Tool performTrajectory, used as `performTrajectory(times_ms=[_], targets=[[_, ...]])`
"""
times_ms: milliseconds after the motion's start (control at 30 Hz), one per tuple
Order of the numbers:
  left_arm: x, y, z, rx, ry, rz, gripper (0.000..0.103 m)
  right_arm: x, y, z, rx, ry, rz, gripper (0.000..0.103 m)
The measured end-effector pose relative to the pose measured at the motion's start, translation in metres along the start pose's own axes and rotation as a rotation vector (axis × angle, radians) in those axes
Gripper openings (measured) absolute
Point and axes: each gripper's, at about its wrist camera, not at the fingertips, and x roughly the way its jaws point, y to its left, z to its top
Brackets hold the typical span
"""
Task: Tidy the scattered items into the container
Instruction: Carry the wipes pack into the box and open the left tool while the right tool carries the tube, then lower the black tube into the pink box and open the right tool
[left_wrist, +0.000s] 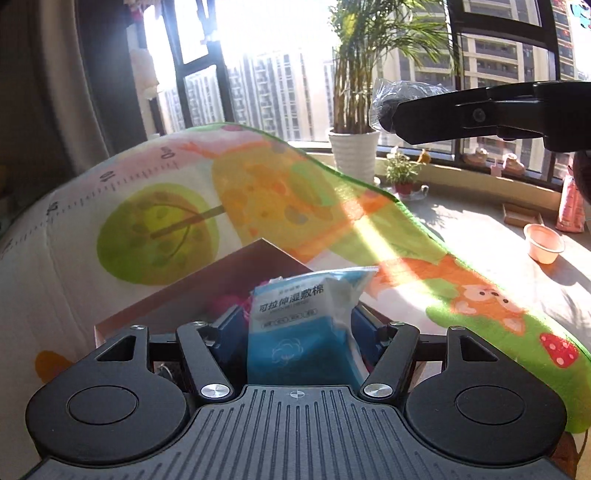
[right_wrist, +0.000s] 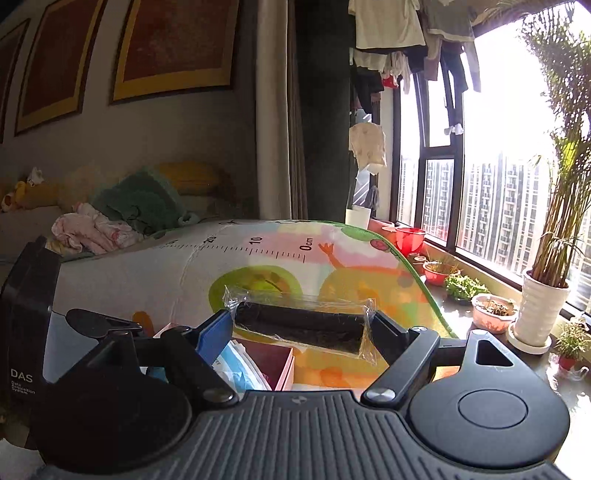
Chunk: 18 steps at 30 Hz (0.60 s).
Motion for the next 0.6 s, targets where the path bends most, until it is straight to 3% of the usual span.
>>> performTrajectory(times_ms=[67, 267, 400, 467, 600], targets=[[0.0, 0.002, -0.011, 0.034, 0.026, 0.012, 0.083, 0.011, -0.003, -0.004, 0.021, 0.022, 0.009, 0.081], [-0.014, 0.017, -0.028, 0.114, 0.072, 0.087, 0.094, 0.044, -0.005, -0.007, 0.098, 0.084, 0.069, 0.081], [-0.027, 0.031, -0.033, 0.117, 0.082, 0.146, 0.095, 0.062, 0.004, -0.01, 0.119, 0.128, 0.09, 0.081], [-0.034, 0.039, -0.036, 0.086, 0.076, 0.16, 0.096, 0.067, 0.01, -0.012, 0.117, 0.143, 0.094, 0.081], [-0.05, 0.052, -0.044, -0.07, 0.061, 0.121, 0.098, 0.077, 0.017, -0.006, 0.119, 0.174, 0.127, 0.081]])
